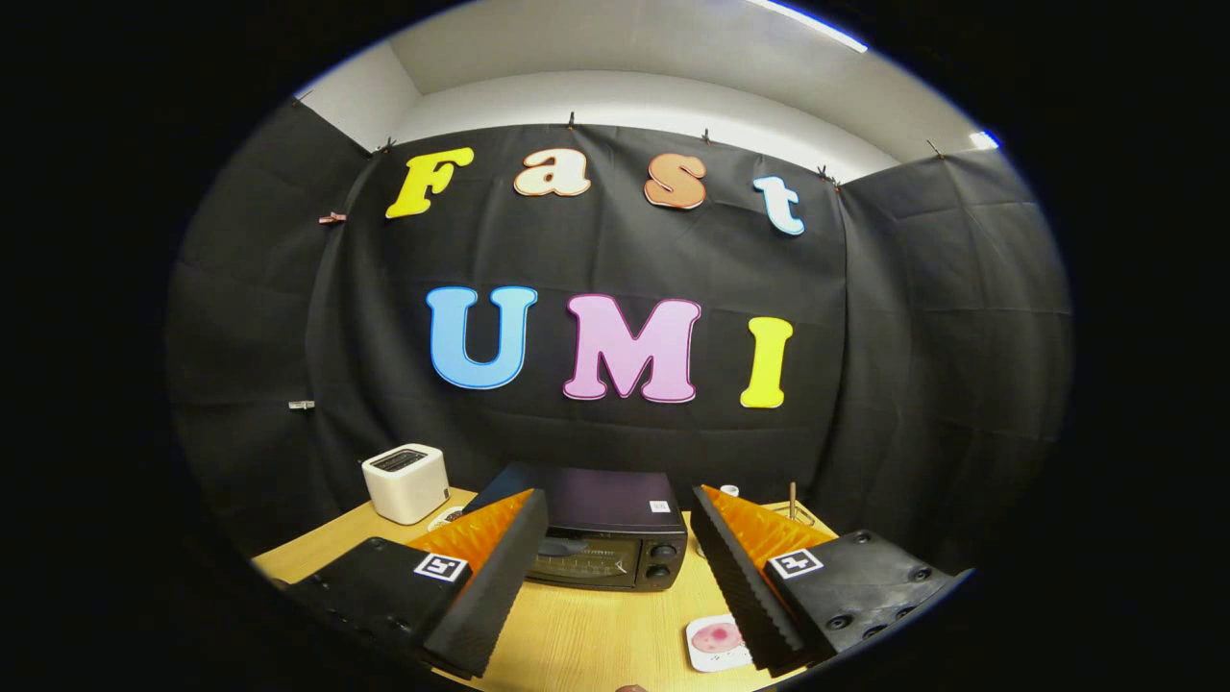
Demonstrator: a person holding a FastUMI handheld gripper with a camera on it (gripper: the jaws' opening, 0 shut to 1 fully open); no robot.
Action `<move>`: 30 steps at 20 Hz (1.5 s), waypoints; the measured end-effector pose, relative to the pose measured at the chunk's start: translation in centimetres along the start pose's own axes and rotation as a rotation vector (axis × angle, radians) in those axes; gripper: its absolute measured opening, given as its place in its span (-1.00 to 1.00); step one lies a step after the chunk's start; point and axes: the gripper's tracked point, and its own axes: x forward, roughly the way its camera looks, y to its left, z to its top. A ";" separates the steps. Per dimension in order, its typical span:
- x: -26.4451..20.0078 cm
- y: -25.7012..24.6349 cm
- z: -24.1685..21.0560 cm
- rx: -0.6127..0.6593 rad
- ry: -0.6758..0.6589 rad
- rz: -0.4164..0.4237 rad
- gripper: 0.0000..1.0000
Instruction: Open the toaster oven, put the food inside, and close the toaster oven door.
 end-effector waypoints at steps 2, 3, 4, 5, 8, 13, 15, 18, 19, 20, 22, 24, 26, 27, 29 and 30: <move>1.9 0.3 -0.8 0.022 0.026 -0.001 0.95; 2.9 0.3 -1.3 0.035 0.045 -0.006 0.95; 3.8 0.4 -1.6 0.048 0.058 -0.010 0.95; 4.8 0.4 -1.8 0.058 0.064 -0.016 0.95; 7.8 0.9 -3.0 0.067 0.092 -0.027 0.95; 12.2 3.0 -5.9 0.041 0.139 -0.006 0.96; 14.1 4.0 -7.3 0.052 0.155 -0.004 0.96; 16.6 5.2 -9.8 0.082 0.189 -0.010 0.96; 17.2 5.8 -10.8 0.091 0.204 -0.004 0.96; 17.8 6.4 -11.8 0.094 0.219 0.004 0.96; 18.5 7.5 -14.2 0.088 0.257 0.019 0.96; 18.8 8.2 -16.7 0.095 0.300 0.017 0.96; 19.2 8.9 -18.1 0.101 0.323 0.011 0.96; 19.4 9.1 -18.5 0.097 0.328 0.005 0.96; 20.0 9.5 -19.5 0.096 0.344 0.004 0.96; 19.7 9.5 -20.3 0.090 0.372 -0.004 0.96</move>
